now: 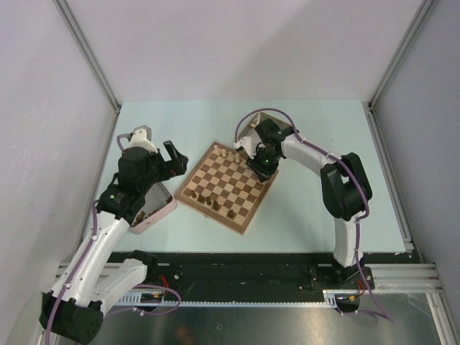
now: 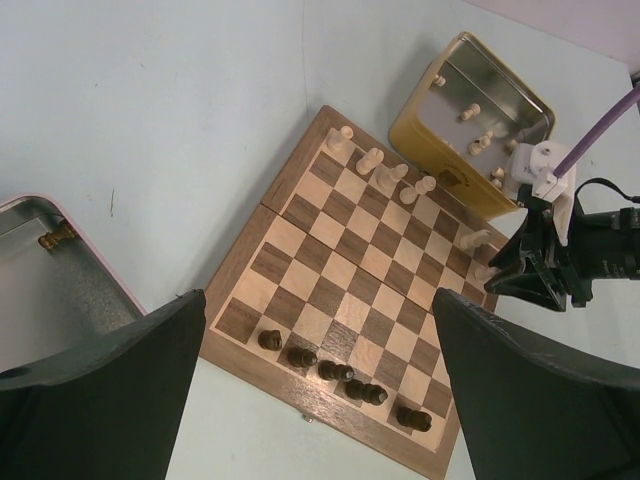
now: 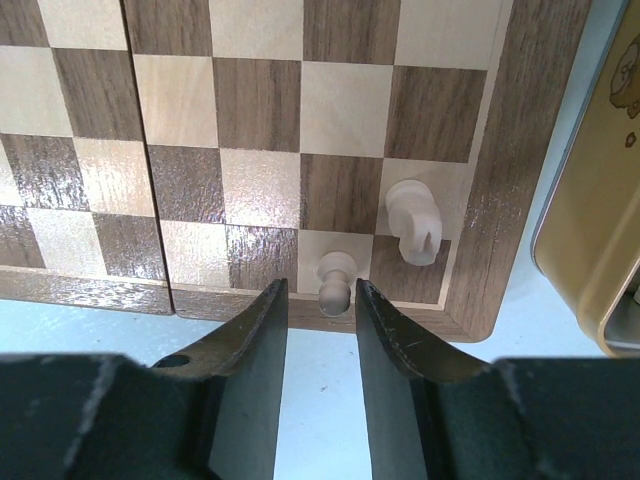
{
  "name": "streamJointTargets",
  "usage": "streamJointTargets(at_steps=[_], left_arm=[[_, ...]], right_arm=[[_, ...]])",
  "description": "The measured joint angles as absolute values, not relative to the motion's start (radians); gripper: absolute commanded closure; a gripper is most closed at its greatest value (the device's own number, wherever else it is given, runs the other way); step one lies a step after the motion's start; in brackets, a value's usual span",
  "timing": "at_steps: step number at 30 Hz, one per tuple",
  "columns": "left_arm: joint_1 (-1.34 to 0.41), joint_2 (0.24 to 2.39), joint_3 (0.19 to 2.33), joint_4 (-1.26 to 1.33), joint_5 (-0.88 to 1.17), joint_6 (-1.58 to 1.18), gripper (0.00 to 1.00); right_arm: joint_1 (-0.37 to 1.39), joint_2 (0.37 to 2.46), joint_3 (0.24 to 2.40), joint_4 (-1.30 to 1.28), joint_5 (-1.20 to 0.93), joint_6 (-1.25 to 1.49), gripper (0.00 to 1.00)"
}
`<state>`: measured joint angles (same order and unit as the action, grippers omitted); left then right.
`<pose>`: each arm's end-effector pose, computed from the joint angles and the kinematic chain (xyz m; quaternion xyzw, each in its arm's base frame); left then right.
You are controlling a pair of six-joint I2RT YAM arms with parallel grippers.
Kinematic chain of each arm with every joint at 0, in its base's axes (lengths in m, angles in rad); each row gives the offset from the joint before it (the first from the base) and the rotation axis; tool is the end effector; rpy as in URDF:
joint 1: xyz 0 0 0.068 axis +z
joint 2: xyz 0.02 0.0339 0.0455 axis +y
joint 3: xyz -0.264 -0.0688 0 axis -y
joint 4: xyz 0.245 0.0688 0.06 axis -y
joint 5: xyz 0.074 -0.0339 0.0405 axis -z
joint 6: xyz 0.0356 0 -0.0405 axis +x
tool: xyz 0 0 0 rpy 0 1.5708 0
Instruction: Set up the chess pieces on the board
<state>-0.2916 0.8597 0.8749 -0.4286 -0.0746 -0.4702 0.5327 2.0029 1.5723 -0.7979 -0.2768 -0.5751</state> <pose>0.1847 -0.0527 0.3332 -0.0949 0.8314 -0.1742 0.5190 0.3522 0.2189 0.2035 -0.5334 0.8177 0.1323 0.1715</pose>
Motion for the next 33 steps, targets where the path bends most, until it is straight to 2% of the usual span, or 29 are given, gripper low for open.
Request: streamJointTargets(at_steps=[22, 33], left_arm=[[-0.289, 0.829, 0.865, -0.428, -0.075, -0.471, 0.00], [-0.285, 0.829, 0.865, -0.429, -0.074, -0.471, 0.00]], right_arm=[[0.488, 1.926, 1.591, -0.852, -0.437, -0.574, 0.47], [0.464, 1.906, 1.614, -0.854, -0.533, -0.548, 0.47]])
